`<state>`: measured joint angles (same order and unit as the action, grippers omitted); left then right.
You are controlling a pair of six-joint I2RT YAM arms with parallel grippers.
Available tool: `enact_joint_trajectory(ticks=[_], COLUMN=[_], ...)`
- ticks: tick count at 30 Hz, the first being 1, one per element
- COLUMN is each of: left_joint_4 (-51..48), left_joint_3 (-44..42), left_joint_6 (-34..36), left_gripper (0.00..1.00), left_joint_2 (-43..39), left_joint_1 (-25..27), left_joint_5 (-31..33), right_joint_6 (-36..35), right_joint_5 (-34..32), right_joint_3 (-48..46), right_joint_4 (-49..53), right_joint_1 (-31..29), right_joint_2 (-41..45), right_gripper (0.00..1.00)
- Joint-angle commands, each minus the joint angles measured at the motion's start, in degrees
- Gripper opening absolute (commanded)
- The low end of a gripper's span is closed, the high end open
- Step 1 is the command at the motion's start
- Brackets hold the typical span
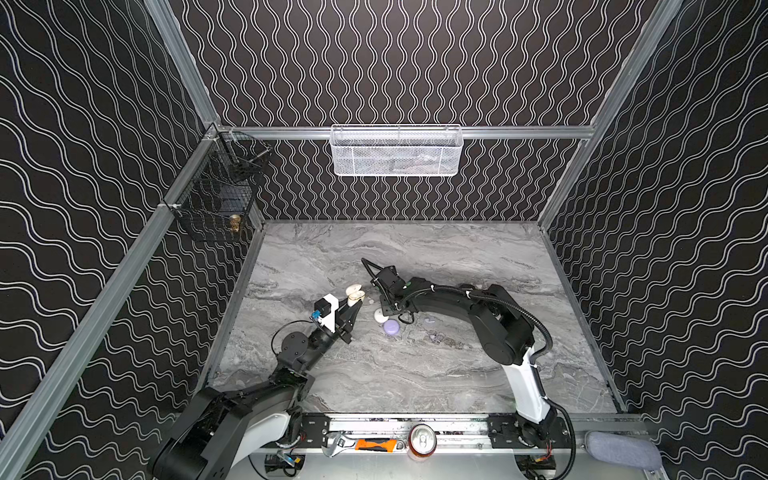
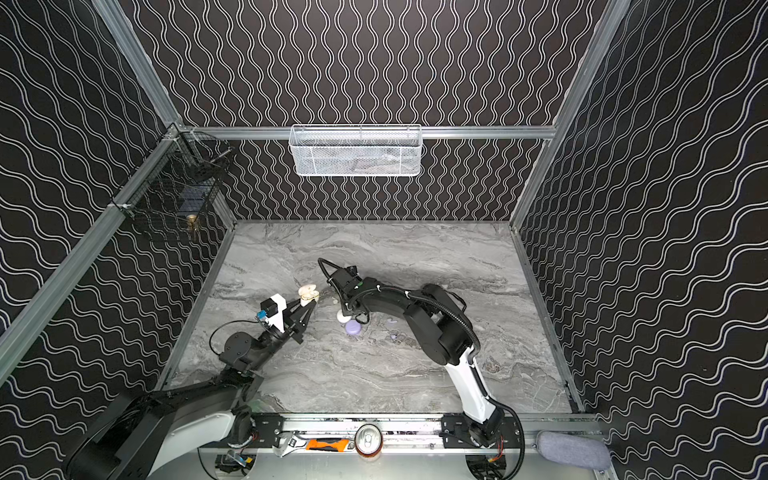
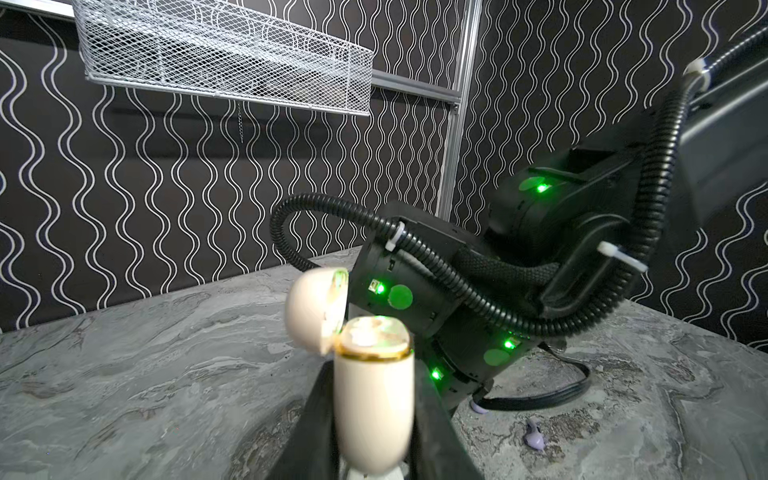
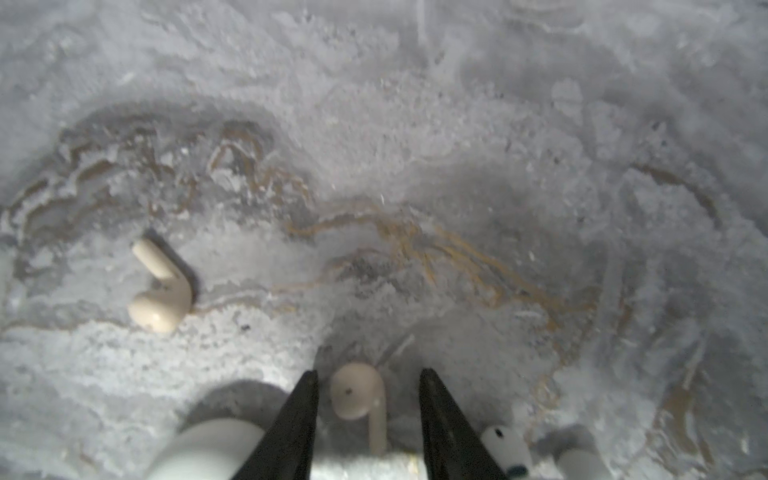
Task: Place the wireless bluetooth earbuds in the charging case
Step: 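Lower the right gripper and close it on a white earbud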
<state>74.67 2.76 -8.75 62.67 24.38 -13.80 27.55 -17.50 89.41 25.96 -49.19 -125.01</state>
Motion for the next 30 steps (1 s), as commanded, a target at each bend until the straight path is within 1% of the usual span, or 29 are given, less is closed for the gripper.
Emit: enact_joint_trajectory(ticks=[1,5,12,17,24,30], left_joint_4=[1.57,0.22,-0.26,-0.39,-0.76,-0.58], left_joint_3=[0.18,0.57,0.75,0.84,0.93,0.86], left_joint_6=[0.58,0.83,0.9,0.92,1.22,1.15], left_gripper=[0.0,0.0,0.0,0.0,0.0,0.0], left_joint_2=[-0.1,-0.7,-0.98,-0.83,-1.33,-1.26], left_joint_1=[-0.07,-0.06,-0.09,-0.06,-0.08,-0.09], left_joint_5=[-0.34,-0.7,-0.92,-1.11,-1.31,-1.29], right_joint_6=[-0.28,-0.18,0.29,0.22,0.14,0.21], right_joint_5=[0.37,0.19,-0.6,-0.67,-0.28,-0.32], right_joint_3=[0.75,0.42,-1.58,-1.6,-1.19,-1.77], right_joint_4=[4.13,4.1,3.92,3.94,3.93,3.68], right_joint_1=[-0.12,-0.12,-0.21,-0.33,-0.3,-0.45], right_joint_2=[-1.73,-1.43,0.54,0.35,-0.61,0.36], right_gripper=[0.42,0.37,0.38,0.37,0.29,0.24])
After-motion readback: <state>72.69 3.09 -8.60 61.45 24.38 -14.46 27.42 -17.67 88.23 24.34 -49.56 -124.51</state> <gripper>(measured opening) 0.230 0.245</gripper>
